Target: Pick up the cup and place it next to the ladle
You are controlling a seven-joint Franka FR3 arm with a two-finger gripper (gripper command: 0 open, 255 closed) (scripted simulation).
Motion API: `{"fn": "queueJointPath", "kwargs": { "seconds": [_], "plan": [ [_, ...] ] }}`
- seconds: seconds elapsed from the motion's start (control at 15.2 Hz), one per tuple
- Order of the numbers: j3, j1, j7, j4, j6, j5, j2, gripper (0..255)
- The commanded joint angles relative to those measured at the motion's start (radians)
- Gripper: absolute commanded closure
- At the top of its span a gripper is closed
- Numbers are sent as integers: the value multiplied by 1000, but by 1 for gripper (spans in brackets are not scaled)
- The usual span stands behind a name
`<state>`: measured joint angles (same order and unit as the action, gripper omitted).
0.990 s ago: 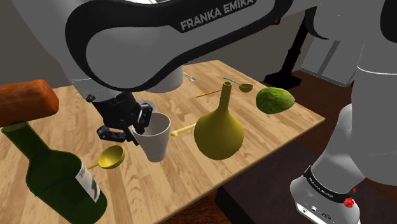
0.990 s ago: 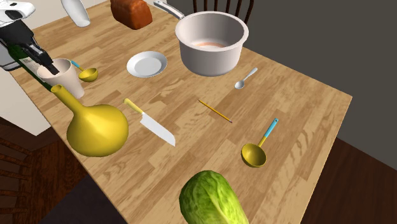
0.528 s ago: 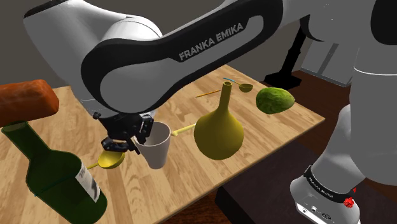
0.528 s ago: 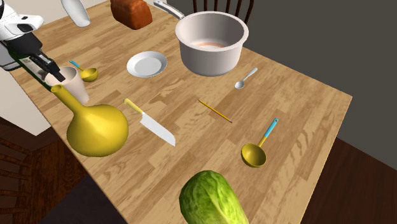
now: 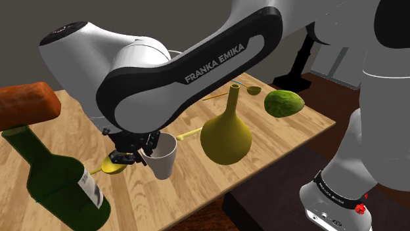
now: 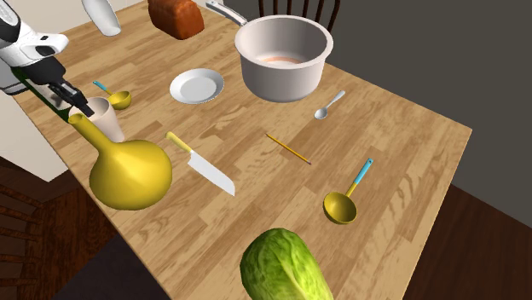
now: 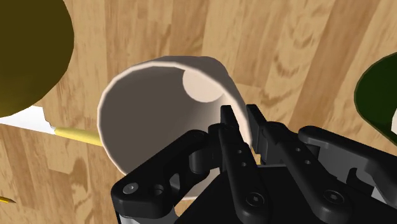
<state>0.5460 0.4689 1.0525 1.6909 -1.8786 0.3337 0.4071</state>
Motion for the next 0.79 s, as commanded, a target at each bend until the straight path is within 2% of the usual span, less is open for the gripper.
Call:
{"fn": "queueJointPath", "kwargs": {
  "seconds": [0.0, 0.26, 0.33, 0.66, 0.73],
  "plan": [
    [0, 0, 0, 0, -2, 1, 1, 255],
    [0, 0, 0, 0, -2, 1, 1, 255],
    [0, 0, 0, 0, -2, 1, 1, 0],
    [0, 0, 0, 0, -2, 1, 1, 0],
    [3, 3, -4, -26, 29, -5, -5, 0]
  ]
}}
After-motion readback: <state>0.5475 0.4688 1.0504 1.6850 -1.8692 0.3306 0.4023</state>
